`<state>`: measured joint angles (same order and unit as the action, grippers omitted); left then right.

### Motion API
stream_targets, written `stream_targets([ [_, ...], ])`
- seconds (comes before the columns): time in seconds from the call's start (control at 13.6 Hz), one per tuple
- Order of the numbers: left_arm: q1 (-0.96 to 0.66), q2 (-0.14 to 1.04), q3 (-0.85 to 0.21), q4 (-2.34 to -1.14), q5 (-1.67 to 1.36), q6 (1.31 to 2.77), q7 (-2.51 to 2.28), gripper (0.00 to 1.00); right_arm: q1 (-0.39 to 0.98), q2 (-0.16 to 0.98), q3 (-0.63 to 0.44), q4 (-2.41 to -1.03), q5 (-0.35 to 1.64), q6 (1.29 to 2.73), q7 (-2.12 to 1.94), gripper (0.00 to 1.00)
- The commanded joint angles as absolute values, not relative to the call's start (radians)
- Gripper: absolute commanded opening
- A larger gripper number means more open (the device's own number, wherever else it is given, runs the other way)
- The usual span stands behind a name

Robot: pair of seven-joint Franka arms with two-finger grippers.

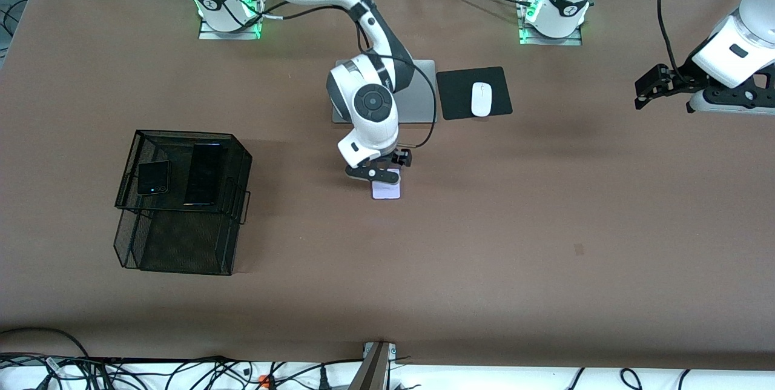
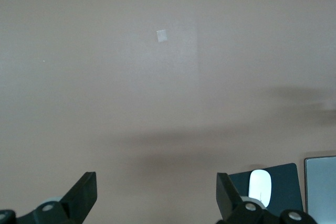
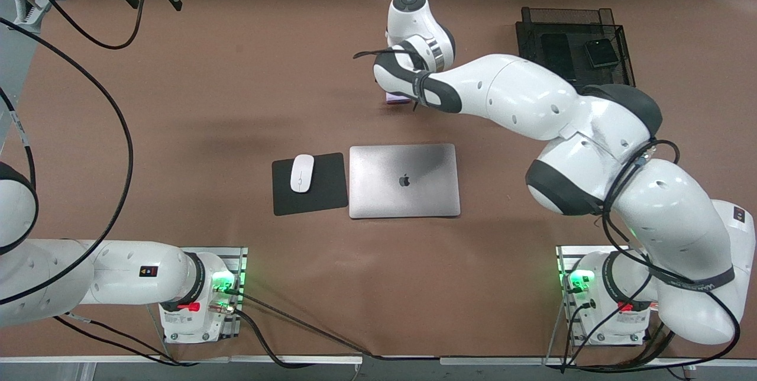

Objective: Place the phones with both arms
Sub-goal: 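Grasp the white phone with the right gripper and lift it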

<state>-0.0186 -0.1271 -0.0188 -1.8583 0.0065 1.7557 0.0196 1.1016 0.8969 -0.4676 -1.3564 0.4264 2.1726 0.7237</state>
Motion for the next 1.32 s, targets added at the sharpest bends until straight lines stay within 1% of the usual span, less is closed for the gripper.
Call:
stream_targets([
  [0.0,-0.026,-0.081,-0.017,-1.790,-0.006,1.733,0.032,1.00,1.100,0.943,-0.466,-1.330,0.396,2.219,0.691,1.00],
  [0.22,-0.026,-0.078,-0.041,-1.783,-0.006,1.724,0.026,1.00,1.100,0.974,-0.463,-1.331,0.397,2.279,0.655,1.00],
  [0.37,-0.028,-0.058,-0.046,-1.738,-0.006,1.717,0.025,1.00,1.098,0.976,-0.446,-1.331,0.397,2.305,0.652,1.00],
  [0.51,-0.025,-0.058,-0.051,-1.736,-0.006,1.660,0.009,1.00,1.098,0.977,-0.445,-1.328,0.397,2.307,0.643,1.00],
  [0.73,-0.014,-0.054,-0.048,-1.738,-0.005,1.643,-0.031,1.00,1.098,0.996,-0.445,-1.333,0.397,2.342,0.632,1.00],
  [0.88,-0.011,-0.028,-0.046,-1.741,-0.006,1.625,-0.009,1.00,1.098,1.000,-0.445,-1.333,0.396,2.349,0.629,1.00],
  [0.95,-0.011,-0.028,-0.045,-1.744,-0.008,1.608,0.029,1.00,1.097,0.999,-0.445,-1.333,0.397,2.349,0.623,0.85],
  [1.03,-0.012,-0.018,-0.046,-1.743,-0.012,1.591,0.073,1.00,1.098,0.997,-0.445,-1.332,0.400,2.347,0.623,0.33],
  [1.1,-0.009,-0.015,-0.046,-1.746,-0.017,1.565,0.090,1.00,1.098,0.993,-0.445,-1.330,0.400,2.339,0.623,0.01],
  [1.25,-0.003,0.009,-0.043,-1.744,-0.026,1.555,0.103,1.00,1.097,0.968,-0.448,-1.325,0.405,2.306,0.626,0.00],
])
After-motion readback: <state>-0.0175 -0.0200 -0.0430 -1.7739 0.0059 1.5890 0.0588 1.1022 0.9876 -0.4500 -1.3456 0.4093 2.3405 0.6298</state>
